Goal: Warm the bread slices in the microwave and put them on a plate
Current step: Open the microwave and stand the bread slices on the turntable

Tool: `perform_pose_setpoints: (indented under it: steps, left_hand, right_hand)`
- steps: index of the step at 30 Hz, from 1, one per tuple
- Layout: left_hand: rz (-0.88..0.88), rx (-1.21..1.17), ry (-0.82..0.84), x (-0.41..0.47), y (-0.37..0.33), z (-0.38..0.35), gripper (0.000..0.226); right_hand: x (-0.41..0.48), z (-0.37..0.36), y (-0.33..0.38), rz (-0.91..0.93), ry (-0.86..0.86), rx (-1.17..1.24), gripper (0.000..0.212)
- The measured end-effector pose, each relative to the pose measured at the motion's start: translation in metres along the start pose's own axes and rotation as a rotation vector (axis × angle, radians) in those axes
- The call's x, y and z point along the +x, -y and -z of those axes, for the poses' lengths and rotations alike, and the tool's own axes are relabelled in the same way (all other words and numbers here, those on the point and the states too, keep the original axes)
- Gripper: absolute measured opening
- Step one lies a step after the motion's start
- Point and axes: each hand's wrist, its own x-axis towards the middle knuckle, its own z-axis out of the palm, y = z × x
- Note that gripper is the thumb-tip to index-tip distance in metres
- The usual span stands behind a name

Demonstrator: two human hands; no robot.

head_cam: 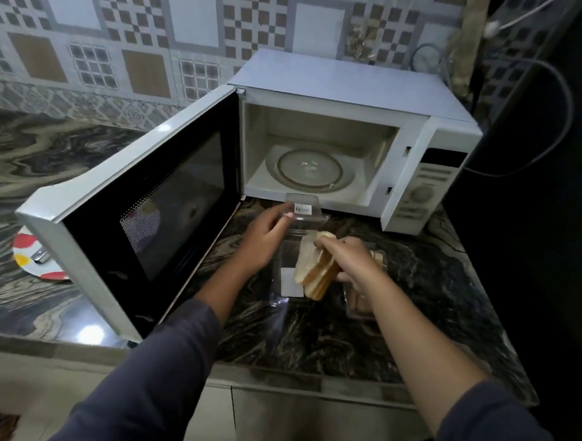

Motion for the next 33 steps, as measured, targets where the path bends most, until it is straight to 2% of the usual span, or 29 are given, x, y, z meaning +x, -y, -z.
perform_pose_setpoints:
  steps: [8, 15, 17, 21, 24, 28, 31, 33]
  left_hand:
    - [-0.061, 0.069, 0.044, -0.024, 0.018, -0.002, 0.038]
    - [-0.034, 0.119, 0.095, -0.039, 0.039, -0.009, 0.038]
    - [-0.001, 0.098, 0.034, -0.036, 0.044, -0.010, 0.040]
    - [0.058, 0.073, -0.205, -0.017, 0.055, -0.008, 0.043]
    - [0.063, 0.183, -0.234, 0.009, 0.078, -0.007, 0.036]
    - [0.177, 0.382, -0.147, 0.047, 0.106, -0.009, 0.037]
    - [0.207, 0.528, -0.116, 0.062, 0.117, -0.017, 0.050]
    - [0.186, 0.678, -0.124, 0.064, 0.124, -0.022, 0.058]
  right_hand:
    - [-0.013, 0.048, 0.001, 0.027, -0.060, -0.062, 0.028]
    - [0.003, 0.068, 0.021, 0.081, -0.173, 0.029, 0.037]
    - [0.016, 0.068, 0.031, 0.090, -0.186, 0.037, 0.040]
    - [0.053, 0.064, 0.053, 0.111, -0.203, 0.081, 0.042]
    - [0.091, 0.055, 0.072, 0.120, -0.235, 0.030, 0.044]
    - [0.143, 0.040, 0.100, 0.148, -0.234, -0.038, 0.046]
    - [0.177, 0.029, 0.115, 0.178, -0.303, -0.044, 0.053]
    - [0.197, 0.022, 0.122, 0.200, -0.339, -0.068, 0.051]
